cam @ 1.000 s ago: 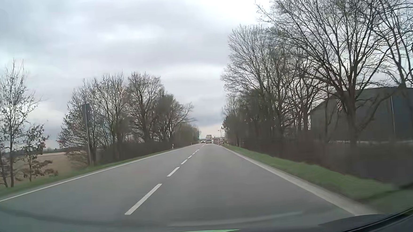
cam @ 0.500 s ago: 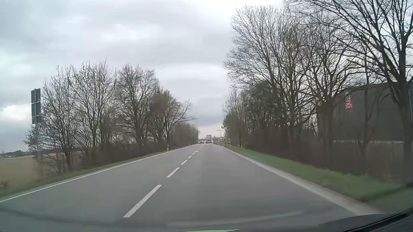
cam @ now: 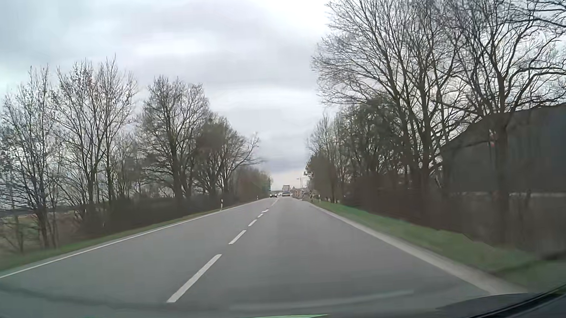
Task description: Follow the waypoints while adhering to traffic rules and regulations
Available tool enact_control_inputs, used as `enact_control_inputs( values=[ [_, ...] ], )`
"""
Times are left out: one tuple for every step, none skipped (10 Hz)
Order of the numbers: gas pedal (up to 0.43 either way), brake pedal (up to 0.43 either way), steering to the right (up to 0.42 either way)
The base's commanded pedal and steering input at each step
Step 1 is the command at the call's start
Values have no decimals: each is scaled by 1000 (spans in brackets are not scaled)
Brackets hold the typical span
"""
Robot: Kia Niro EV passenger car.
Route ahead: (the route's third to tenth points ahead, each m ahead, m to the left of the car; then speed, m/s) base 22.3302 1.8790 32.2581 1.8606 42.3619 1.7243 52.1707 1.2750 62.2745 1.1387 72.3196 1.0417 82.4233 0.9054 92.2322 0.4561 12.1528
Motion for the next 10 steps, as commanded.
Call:
enact_control_inputs(
  values=[
    [28, 0, 1],
    [28, 0, 1],
    [28, 0, 1],
    [28, 0, 1],
    [28, 0, 1],
    [28, 0, 1],
    [28, 0, 2],
    [28, 0, 3],
    [28, 0, 3],
    [28, 0, 4]
  ],
)
